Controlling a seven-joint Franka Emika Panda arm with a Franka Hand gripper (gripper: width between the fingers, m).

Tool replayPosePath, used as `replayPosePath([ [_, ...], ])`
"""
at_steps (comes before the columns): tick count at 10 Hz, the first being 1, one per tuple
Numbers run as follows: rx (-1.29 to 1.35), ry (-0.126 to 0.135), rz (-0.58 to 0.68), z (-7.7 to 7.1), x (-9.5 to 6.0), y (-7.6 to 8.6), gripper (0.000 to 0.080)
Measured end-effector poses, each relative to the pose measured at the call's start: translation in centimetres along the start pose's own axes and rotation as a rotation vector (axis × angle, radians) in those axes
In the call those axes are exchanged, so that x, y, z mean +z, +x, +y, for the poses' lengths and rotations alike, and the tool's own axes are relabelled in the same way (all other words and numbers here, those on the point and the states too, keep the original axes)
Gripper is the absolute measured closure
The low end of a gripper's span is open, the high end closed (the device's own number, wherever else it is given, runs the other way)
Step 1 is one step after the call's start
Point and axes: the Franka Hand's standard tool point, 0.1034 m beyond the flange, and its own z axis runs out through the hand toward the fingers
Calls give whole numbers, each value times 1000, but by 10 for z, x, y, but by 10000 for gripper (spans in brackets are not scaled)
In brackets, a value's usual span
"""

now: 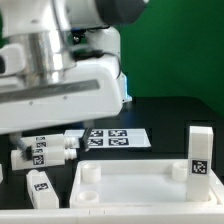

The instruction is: Assemble desk

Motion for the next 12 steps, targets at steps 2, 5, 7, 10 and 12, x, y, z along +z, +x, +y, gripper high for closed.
replayPosePath([
  [2, 2, -2, -9, 2, 9, -3, 151],
  [5, -4, 1, -24, 7, 14, -8, 151],
  [7, 24, 11, -71, 30, 30, -22, 151],
  [10, 50, 18, -107, 39, 51, -38, 151],
  [12, 53, 15, -111, 35, 57, -43, 151],
])
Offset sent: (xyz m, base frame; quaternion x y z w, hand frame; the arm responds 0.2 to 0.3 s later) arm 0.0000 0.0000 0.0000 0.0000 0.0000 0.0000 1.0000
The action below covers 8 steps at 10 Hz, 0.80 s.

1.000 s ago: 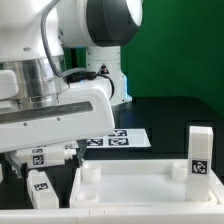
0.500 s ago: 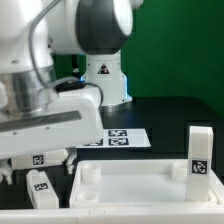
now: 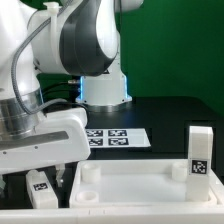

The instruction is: Assemble desk

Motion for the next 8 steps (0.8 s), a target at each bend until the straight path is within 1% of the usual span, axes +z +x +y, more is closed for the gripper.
replayPosePath([
  [2, 1, 0, 0, 1, 0, 0, 151],
  [3, 1, 0, 0, 1, 0, 0, 172],
  [4, 1, 0, 0, 1, 0, 0, 172],
  [6, 1, 0, 0, 1, 0, 0, 518],
  [7, 18, -1, 0, 2, -1, -1, 518],
  [8, 99, 0, -3, 1, -8, -8, 515],
])
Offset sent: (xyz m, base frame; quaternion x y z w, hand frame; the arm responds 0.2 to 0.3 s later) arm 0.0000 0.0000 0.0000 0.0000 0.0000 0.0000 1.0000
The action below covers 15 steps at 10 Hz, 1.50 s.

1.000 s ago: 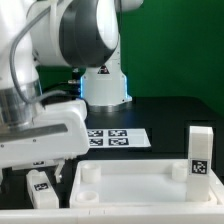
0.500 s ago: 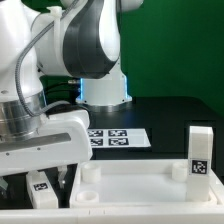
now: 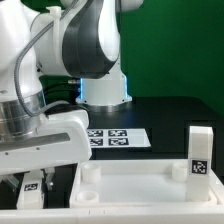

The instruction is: Assemble desk

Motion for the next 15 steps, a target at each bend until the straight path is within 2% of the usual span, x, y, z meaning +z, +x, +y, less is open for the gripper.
replayPosePath([
  [2, 64, 18, -3, -15, -20, -20, 515],
  [3, 107, 29, -2, -35, -33, -31, 515],
  [4, 129, 41, 0, -64, -46, -41, 515],
  [5, 167, 41, 16, -90, -53, -45, 515],
  [6, 168, 31, 34, -105, -51, -45, 515],
  [7, 152, 29, 25, -96, -48, -47, 515],
  [8, 162, 28, 25, -93, -48, -47, 515],
  [10, 161, 28, 23, -95, -48, -48, 515],
  [11, 177, 35, 12, -105, -47, -58, 515],
  [12, 190, 47, -6, -121, -48, -78, 515],
  [13, 224, 40, 4, -140, -47, -94, 515],
  [14, 274, 36, 3, -166, -44, -110, 515],
  [15, 296, 23, 4, -179, -42, -115, 515],
])
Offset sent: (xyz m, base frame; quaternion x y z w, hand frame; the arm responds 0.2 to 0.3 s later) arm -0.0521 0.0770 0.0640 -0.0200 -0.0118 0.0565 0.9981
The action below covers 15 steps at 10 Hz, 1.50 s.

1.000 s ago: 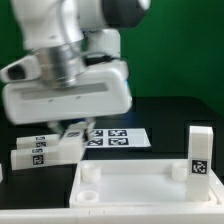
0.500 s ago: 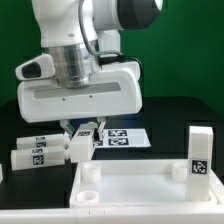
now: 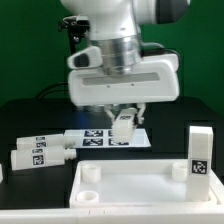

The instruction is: Assemble desk

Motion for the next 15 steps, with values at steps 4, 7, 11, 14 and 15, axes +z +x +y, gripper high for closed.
replayPosePath([
  [4, -3, -2, 1, 1, 4, -2, 515],
  [7, 68, -42, -30, -6, 55, -50, 515],
  [11, 80, -51, -40, -10, 66, -57, 514],
  [14, 91, -23, -140, -7, 42, -37, 186],
  [15, 97, -7, -244, -5, 30, -30, 186],
])
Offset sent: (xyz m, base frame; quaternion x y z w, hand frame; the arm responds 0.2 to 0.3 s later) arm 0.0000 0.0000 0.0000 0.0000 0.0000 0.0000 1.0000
